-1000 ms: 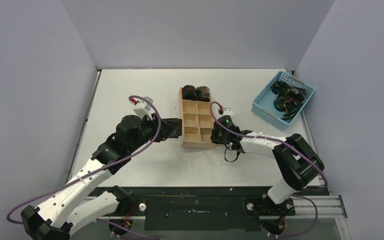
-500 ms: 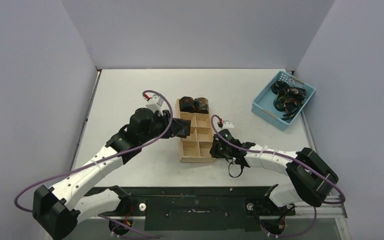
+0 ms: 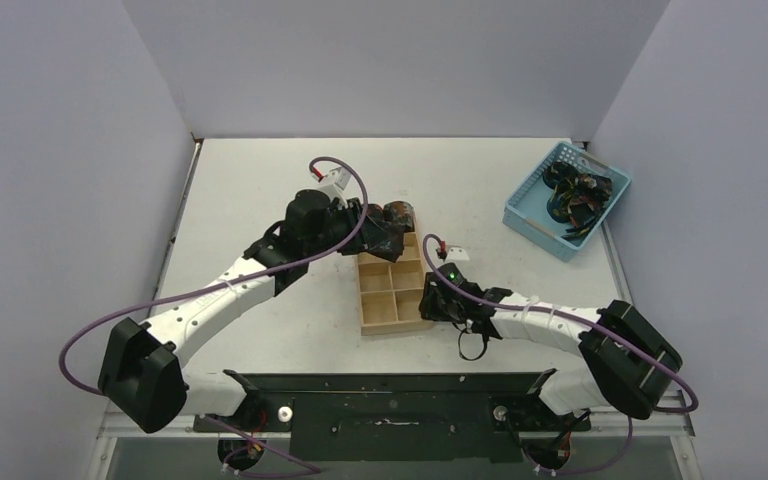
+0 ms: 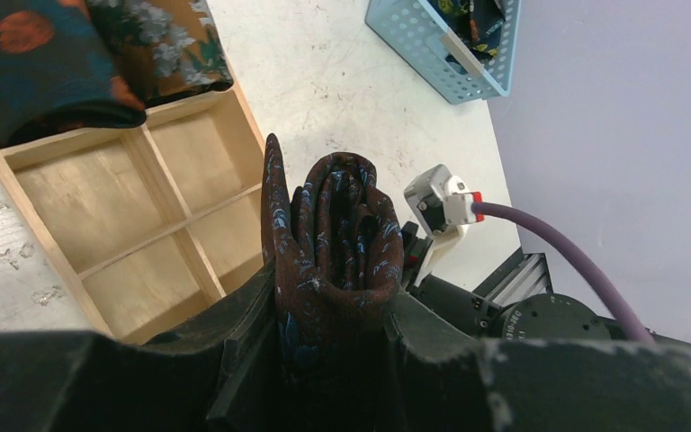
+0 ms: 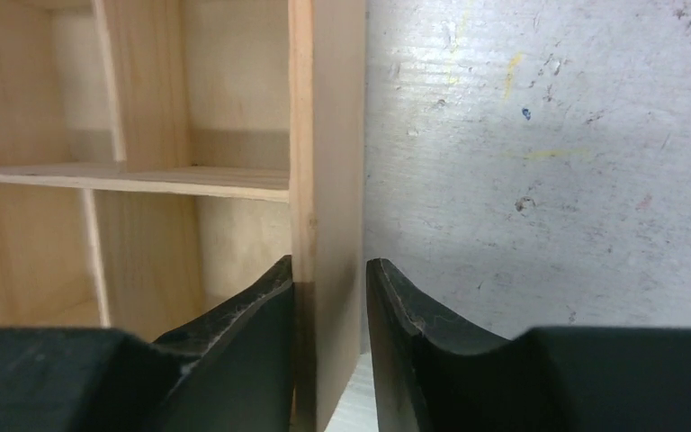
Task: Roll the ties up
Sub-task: Move the tie to the center of the board.
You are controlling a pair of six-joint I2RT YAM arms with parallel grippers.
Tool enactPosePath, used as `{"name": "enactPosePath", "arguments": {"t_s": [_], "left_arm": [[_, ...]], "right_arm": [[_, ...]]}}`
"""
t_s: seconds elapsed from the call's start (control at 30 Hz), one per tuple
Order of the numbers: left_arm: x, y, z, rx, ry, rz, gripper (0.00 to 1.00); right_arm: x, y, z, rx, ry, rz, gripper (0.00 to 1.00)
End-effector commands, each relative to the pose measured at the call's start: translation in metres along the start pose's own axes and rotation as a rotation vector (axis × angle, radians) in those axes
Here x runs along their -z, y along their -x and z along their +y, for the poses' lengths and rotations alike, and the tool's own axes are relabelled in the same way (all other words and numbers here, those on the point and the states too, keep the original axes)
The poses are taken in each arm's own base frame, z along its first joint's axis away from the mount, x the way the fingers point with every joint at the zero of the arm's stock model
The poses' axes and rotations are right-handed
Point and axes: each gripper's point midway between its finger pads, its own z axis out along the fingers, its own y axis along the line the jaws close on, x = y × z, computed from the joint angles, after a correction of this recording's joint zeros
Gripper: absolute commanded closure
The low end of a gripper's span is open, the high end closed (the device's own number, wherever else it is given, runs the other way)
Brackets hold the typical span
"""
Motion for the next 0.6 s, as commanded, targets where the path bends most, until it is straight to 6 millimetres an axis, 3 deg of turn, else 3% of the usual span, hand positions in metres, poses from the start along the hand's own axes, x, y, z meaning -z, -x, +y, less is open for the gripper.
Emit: {"name": "enactPosePath", "arguments": {"t_s": [0.0,0.1,0.27,0.4,0.57], "left_arm": [[-0.004,0.029,-0.023,-0.008,-0.073,-0.068,1.00],[-0.008,0.027,-0.017,-0.011,-0.054,-0.061,1.00],[-0.011,0.033,-0.005,0.012,-0.031,-0.065,1.00],[-0.018,0.035,-0.001,0.085,-0.077,-0.056,1.00],[-0.029,0.041,-0.011,0.166,-0.186,-0.061,1.00]], "right_arm": [[0.012,0.011,0.010,-0.011,0.030,-0.023,0.66],[0.016,0.017,0.016,-0.008,0.048,-0.027,0.59],[0.036,0.037,0.026,-0.005,0.082,-0.081,0.35],[0.049,0.051,0.023,0.013,0.083,-0.131,0.32],[0.054,0.058,0.005,-0.016,0.080,-0.163,0.32]]}}
